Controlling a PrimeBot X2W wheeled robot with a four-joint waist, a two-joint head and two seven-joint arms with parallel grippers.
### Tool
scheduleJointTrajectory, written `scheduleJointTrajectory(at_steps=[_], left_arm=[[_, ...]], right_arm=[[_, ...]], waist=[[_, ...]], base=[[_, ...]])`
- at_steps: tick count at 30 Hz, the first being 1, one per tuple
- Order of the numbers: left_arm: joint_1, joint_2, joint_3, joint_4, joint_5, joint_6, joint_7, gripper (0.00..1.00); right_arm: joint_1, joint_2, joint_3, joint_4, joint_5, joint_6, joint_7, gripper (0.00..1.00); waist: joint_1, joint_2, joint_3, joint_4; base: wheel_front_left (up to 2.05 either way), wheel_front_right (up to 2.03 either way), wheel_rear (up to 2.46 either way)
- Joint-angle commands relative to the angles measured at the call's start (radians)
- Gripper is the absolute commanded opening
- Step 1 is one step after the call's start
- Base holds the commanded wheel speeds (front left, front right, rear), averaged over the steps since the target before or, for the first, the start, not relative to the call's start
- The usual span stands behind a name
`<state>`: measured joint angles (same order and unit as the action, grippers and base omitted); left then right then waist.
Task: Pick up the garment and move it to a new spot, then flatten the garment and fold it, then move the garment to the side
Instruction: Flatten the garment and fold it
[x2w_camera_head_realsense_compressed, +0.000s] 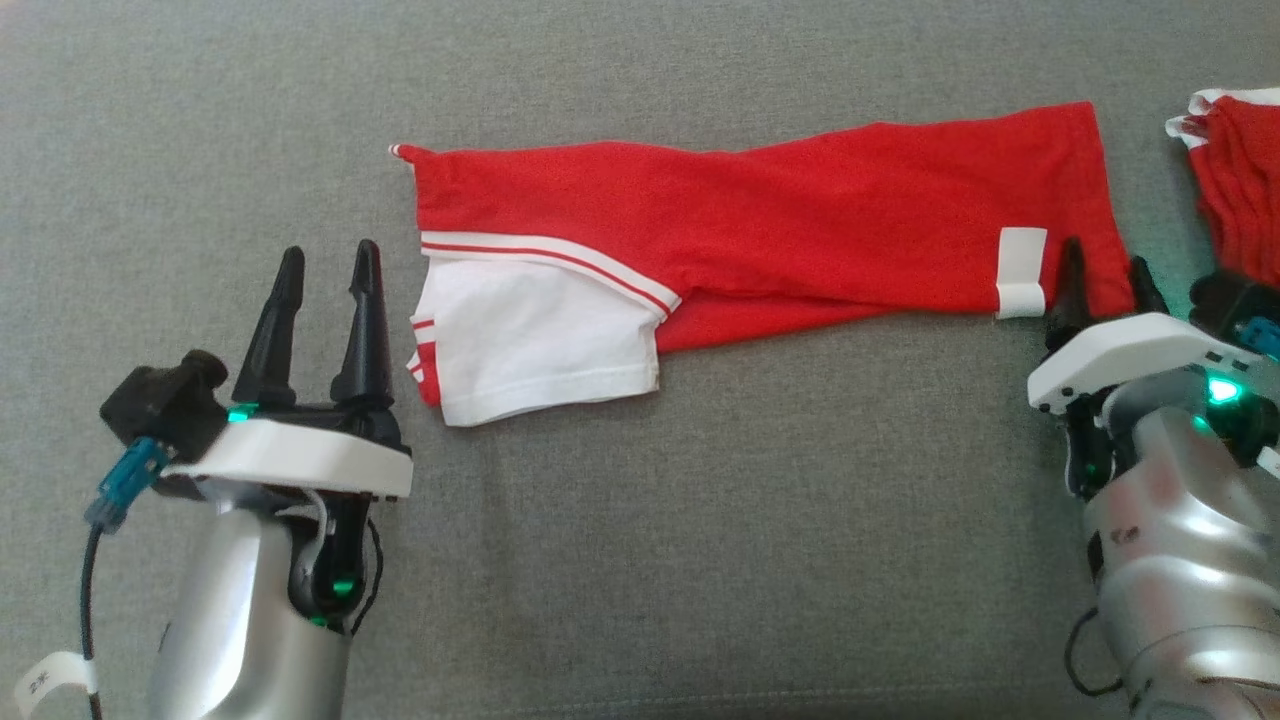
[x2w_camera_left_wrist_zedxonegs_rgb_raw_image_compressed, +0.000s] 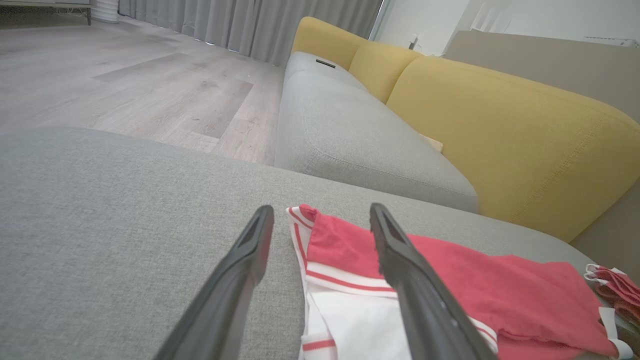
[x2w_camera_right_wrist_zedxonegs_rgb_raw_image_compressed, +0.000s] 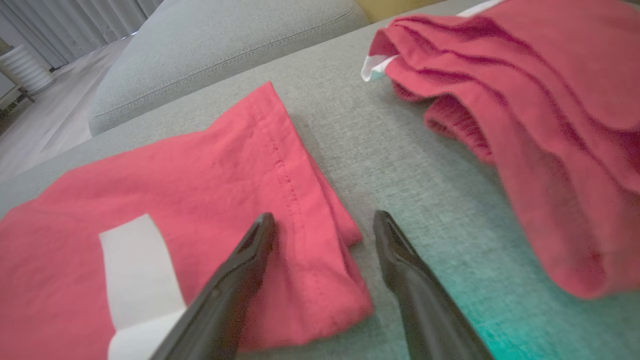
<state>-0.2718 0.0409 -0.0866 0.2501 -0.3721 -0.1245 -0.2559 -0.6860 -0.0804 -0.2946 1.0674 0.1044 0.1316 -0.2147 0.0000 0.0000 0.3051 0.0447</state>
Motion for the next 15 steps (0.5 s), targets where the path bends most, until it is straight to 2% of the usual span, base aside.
scheduleJointTrajectory(at_steps=[1, 2, 7, 15], left_arm=[[-0.027, 0.010, 0.024, -0.028, 0.002, -0.006, -0.006, 1.00], [-0.027, 0.010, 0.024, -0.026, 0.001, -0.006, -0.006, 1.00], [-0.022, 0.010, 0.027, -0.016, -0.004, -0.006, -0.006, 1.00], [-0.009, 0.009, 0.035, -0.012, -0.015, -0.006, -0.006, 1.00]], right_arm=[[-0.017, 0.020, 0.032, 0.003, -0.003, -0.001, 0.009, 0.24], [-0.020, 0.020, 0.037, 0.009, -0.002, -0.001, 0.009, 0.00], [-0.027, -0.002, 0.040, 0.018, 0.003, -0.001, -0.003, 0.00], [-0.016, -0.078, -0.016, -0.007, 0.003, -0.001, -0.022, 0.00]], waist=[[0.0000, 0.0000, -0.002, 0.000], [0.0000, 0.0000, -0.004, 0.000], [0.0000, 0.0000, -0.023, -0.004], [0.0000, 0.0000, -0.058, -0.013]], base=[[0.00, 0.00, 0.00], [0.00, 0.00, 0.00], [0.00, 0.00, 0.00], [0.00, 0.00, 0.00]])
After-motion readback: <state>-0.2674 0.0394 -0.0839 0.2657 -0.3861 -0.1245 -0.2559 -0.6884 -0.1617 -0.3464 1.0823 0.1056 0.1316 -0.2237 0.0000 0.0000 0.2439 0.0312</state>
